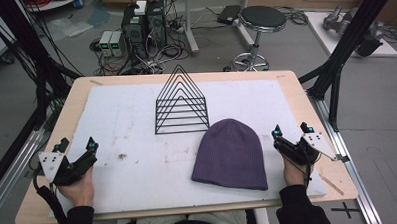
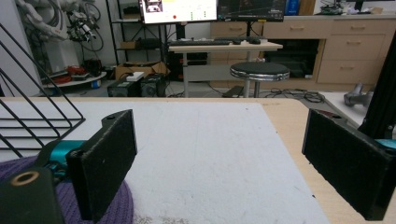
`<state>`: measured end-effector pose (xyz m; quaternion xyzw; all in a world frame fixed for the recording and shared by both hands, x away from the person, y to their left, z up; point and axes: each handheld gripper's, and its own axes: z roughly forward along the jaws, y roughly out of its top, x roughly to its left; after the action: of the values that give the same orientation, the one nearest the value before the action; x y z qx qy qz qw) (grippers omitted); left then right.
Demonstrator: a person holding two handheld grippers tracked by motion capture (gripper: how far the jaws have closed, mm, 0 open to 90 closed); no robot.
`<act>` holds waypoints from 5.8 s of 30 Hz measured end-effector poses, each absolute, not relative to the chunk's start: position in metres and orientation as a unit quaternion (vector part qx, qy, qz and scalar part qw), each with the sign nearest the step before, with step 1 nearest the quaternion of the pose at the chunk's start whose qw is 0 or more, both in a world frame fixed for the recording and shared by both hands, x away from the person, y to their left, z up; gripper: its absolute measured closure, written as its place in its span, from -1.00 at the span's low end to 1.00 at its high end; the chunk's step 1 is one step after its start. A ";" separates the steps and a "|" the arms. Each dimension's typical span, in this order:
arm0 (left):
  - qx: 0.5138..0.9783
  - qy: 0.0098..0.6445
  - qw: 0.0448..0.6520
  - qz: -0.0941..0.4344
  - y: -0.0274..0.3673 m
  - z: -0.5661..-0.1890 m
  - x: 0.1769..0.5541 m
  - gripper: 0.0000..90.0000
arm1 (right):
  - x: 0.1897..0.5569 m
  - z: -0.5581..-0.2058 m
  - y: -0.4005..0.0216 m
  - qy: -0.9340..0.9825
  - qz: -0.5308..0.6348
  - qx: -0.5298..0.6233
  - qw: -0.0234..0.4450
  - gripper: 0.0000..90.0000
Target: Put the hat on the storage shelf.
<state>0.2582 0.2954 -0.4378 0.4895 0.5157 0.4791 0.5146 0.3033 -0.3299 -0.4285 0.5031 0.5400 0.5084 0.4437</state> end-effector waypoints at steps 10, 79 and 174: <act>0.489 0.518 0.519 0.472 0.297 -0.438 0.257 -0.58 | 0.302 -0.429 -0.329 0.541 0.511 0.504 0.438 -0.80; 0.495 0.523 0.524 0.455 0.294 -0.441 0.258 -0.57 | 0.339 -0.363 -0.303 0.643 0.480 0.489 0.343 -0.73; 0.495 0.525 0.535 0.440 0.297 -0.444 0.260 -0.51 | 0.422 -0.429 -0.243 0.813 0.249 0.514 0.116 -0.41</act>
<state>0.2604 0.2973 -0.4438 0.4946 0.5250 0.4402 0.5347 0.4217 -0.2425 -0.4287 0.5140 0.8126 0.2492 0.1159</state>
